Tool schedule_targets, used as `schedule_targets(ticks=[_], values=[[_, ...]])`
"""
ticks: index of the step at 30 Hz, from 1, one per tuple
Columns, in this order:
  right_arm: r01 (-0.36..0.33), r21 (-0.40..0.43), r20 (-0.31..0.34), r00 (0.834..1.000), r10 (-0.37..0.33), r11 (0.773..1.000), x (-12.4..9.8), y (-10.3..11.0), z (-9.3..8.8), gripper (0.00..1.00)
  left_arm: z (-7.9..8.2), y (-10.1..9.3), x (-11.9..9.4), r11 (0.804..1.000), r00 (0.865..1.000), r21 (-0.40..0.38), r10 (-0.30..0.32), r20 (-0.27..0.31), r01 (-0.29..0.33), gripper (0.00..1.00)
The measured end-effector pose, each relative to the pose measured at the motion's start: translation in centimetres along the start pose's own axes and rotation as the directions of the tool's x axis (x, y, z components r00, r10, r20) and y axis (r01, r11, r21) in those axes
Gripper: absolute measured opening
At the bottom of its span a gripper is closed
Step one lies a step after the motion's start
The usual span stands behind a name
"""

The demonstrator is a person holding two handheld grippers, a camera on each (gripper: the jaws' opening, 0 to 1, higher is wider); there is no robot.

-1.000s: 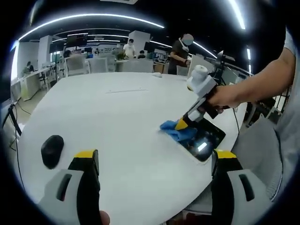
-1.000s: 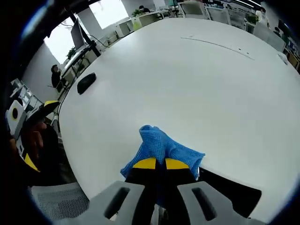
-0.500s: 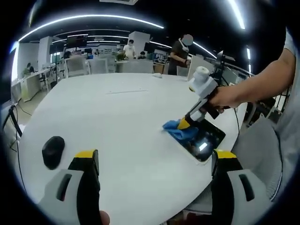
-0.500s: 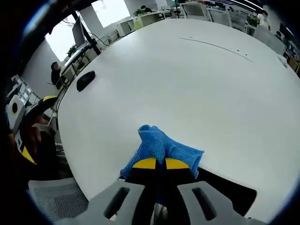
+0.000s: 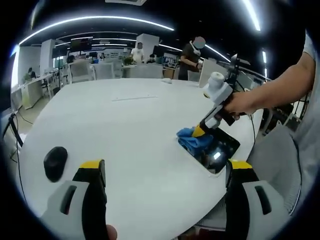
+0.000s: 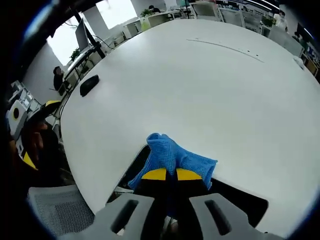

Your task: Wipe the mirror surface with the cleaning cloth until all visible marks leave the cleaned area.

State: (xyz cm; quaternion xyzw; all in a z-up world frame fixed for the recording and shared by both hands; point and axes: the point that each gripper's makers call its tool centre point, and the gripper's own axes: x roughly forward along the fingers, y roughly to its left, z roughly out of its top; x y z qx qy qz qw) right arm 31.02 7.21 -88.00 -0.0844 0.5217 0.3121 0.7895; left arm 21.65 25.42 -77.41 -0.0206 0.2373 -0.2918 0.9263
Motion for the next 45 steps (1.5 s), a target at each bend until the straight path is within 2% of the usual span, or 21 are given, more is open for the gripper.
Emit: schedule_targets(ticks=[8, 18, 23, 26, 29, 45], values=[[0.020, 0.015, -0.012, 1.000, -0.020, 1.000, -0.8, -1.9, -0.9, 0.00, 0.2, -0.2, 0.3, 1.000, 1.000, 0.004, -0.002, 0.003, 0.002, 0.99], [0.020, 0.029, 0.006, 1.000, -0.020, 0.999, -0.8, -1.6, -0.9, 0.00, 0.4, -0.8, 0.6, 1.000, 1.000, 0.009, -0.013, 0.003, 0.013, 0.99], [0.044, 0.035, 0.018, 0.999, -0.045, 0.998, -0.8, -1.5, -1.0, 0.00, 0.5, -1.1, 0.6, 1.000, 1.000, 0.009, -0.018, 0.007, 0.017, 0.99], [0.037, 0.047, 0.013, 0.999, -0.038, 0.998, -0.9, -1.2, -1.4, 0.00, 0.4, -1.2, 0.5, 1.000, 1.000, 0.014, -0.021, 0.001, 0.021, 0.99], [0.041, 0.010, 0.018, 0.999, -0.041, 0.999, -1.0, -0.6, -1.8, 0.00, 0.5, -1.3, 0.5, 1.000, 1.000, 0.014, -0.020, 0.006, 0.019, 0.99], [0.021, 0.039, 0.021, 1.000, -0.022, 0.999, -1.5, 1.0, -3.7, 0.00, 0.6, -1.4, 0.4, 1.000, 1.000, 0.022, -0.020, 0.018, 0.020, 0.99]])
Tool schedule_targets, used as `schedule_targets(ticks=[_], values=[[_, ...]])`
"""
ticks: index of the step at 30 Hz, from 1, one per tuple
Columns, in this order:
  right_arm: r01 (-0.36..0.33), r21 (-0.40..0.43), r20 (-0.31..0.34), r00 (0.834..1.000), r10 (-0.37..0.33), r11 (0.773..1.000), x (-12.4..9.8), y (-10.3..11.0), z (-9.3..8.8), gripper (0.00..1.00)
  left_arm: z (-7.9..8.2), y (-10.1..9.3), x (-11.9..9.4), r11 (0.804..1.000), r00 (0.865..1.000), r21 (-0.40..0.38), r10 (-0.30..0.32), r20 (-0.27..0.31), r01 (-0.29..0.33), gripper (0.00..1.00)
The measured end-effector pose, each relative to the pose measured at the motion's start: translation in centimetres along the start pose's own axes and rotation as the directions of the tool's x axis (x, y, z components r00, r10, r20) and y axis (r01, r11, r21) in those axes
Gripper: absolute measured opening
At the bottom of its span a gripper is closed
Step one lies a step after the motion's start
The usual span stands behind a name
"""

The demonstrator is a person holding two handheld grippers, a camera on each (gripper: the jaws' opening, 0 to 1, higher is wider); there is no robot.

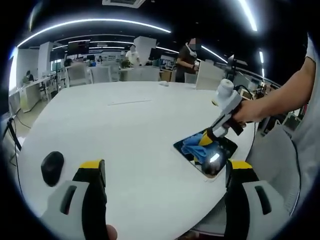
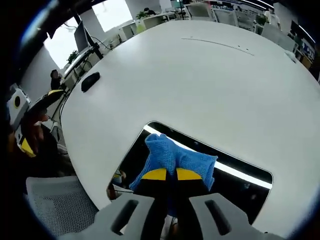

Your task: Wipe the mirror surface with the cleaning cloth until all visible marks leave the cleaned area.

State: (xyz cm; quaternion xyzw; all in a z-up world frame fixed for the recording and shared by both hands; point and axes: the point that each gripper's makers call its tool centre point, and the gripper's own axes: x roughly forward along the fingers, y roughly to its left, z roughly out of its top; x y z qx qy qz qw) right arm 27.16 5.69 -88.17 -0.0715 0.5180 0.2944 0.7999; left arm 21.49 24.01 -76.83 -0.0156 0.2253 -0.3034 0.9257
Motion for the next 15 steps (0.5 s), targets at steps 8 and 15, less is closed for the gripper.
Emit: schedule_targets(ticks=[8, 15], values=[[-0.013, 0.021, -0.006, 1.000, 0.013, 1.000, -0.4, 0.6, -0.8, 0.00, -0.1, 0.2, 0.0, 1.000, 1.000, 0.002, 0.003, -0.001, -0.003, 0.99], [-0.028, 0.027, -0.003, 1.000, 0.028, 0.999, -0.8, 1.5, -1.9, 0.00, 0.2, -0.3, 0.1, 1.000, 1.000, 0.004, 0.004, 0.000, -0.004, 0.99]])
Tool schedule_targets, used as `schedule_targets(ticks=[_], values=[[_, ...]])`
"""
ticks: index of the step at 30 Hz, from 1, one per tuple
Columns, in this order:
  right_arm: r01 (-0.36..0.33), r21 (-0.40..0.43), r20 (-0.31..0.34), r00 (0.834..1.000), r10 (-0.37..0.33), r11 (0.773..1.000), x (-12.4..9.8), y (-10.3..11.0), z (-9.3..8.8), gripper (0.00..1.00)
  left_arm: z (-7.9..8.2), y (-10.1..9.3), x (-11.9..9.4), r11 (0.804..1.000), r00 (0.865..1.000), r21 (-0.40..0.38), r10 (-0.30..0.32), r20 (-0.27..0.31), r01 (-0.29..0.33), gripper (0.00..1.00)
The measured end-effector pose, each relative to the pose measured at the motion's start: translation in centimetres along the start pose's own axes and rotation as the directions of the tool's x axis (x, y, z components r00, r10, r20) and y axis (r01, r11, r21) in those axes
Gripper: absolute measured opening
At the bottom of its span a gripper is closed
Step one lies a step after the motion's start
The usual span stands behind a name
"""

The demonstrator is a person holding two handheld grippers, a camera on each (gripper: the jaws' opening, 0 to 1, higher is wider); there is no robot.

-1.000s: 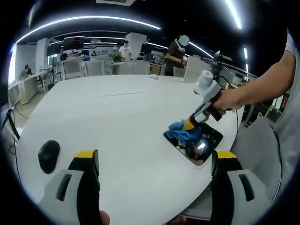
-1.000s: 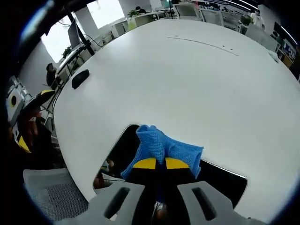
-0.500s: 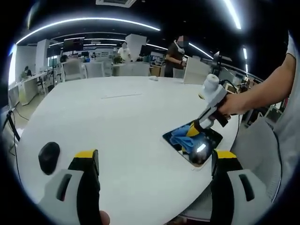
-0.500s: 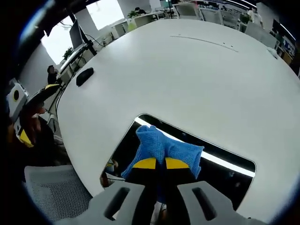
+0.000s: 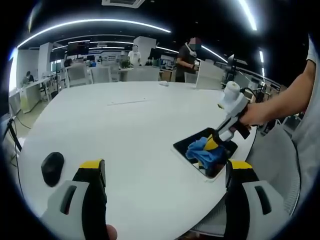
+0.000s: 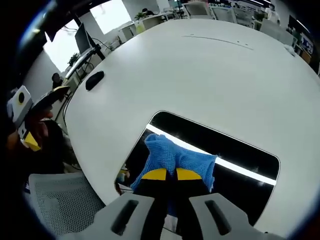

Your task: Wipe the mirror surface with the cleaning cloth until all visible marks leave the cleaned area.

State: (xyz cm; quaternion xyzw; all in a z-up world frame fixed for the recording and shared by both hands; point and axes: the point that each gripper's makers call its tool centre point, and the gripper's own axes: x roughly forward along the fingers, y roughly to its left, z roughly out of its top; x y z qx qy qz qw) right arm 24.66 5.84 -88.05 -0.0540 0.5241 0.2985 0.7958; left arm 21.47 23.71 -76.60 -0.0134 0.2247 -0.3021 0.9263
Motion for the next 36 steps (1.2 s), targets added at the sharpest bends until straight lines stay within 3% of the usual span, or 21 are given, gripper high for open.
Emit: schedule_targets(ticks=[36], values=[[-0.077, 0.018, -0.054, 0.995, 0.078, 0.997, -1.8, 3.4, -5.3, 0.00, 0.3, -1.2, 0.2, 1.000, 1.000, 0.023, -0.013, -0.006, 0.013, 0.99]])
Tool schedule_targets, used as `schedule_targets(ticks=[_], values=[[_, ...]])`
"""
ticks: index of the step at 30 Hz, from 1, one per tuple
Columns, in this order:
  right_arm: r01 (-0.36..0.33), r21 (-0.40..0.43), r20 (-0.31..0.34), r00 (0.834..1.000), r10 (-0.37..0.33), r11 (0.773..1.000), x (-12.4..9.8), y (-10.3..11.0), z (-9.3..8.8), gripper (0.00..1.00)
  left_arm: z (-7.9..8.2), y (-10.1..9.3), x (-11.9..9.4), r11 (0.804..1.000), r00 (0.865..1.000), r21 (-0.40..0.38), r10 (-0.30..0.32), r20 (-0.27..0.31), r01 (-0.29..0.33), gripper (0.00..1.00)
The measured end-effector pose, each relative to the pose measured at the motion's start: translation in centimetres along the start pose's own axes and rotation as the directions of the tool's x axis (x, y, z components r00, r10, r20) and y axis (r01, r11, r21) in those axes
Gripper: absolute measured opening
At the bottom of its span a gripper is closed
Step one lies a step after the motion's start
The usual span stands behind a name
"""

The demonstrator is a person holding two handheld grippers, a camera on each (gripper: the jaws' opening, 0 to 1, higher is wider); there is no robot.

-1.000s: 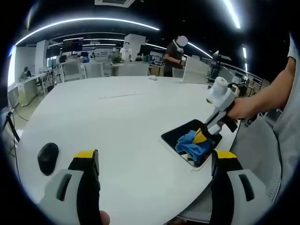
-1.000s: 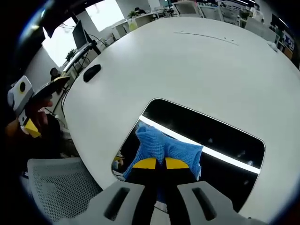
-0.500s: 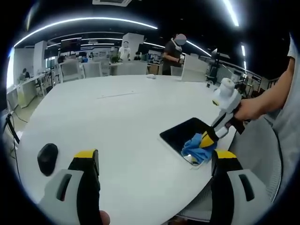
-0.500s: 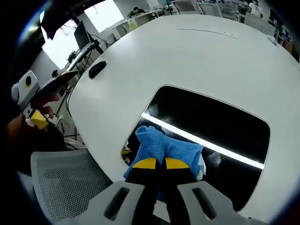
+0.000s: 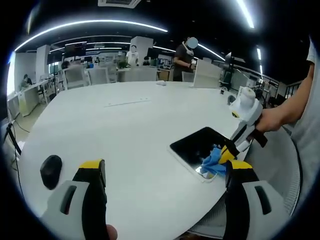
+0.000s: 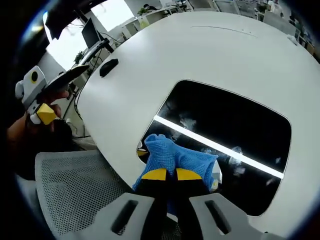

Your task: Wipe the mirror surface with the cleaning cloth until all visible marks leave the cleaned area.

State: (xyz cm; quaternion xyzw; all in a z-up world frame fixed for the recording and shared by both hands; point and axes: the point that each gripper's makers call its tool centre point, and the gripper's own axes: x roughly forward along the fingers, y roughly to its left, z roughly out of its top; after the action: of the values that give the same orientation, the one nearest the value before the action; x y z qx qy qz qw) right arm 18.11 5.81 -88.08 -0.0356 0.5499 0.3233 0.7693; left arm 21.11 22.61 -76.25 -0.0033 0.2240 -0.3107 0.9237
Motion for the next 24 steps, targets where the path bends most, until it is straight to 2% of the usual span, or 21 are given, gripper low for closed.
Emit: schedule_targets(ticks=[9, 16, 24], values=[[-0.007, -0.013, -0.006, 1.000, 0.007, 1.000, -0.1, 0.1, -0.3, 0.00, 0.4, -0.9, -0.1, 1.000, 1.000, 0.006, 0.000, -0.003, 0.000, 0.99], [-0.008, -0.005, -0.006, 1.000, 0.008, 1.000, -0.4, -0.5, -0.6, 0.00, -0.1, -0.1, 0.0, 1.000, 1.000, 0.006, 0.002, -0.004, -0.002, 0.98], [-0.002, 0.019, 0.011, 1.000, 0.002, 1.000, -1.0, -1.3, -1.2, 0.00, -0.4, -0.2, -0.1, 1.000, 1.000, 0.002, 0.003, -0.005, -0.003, 0.99]])
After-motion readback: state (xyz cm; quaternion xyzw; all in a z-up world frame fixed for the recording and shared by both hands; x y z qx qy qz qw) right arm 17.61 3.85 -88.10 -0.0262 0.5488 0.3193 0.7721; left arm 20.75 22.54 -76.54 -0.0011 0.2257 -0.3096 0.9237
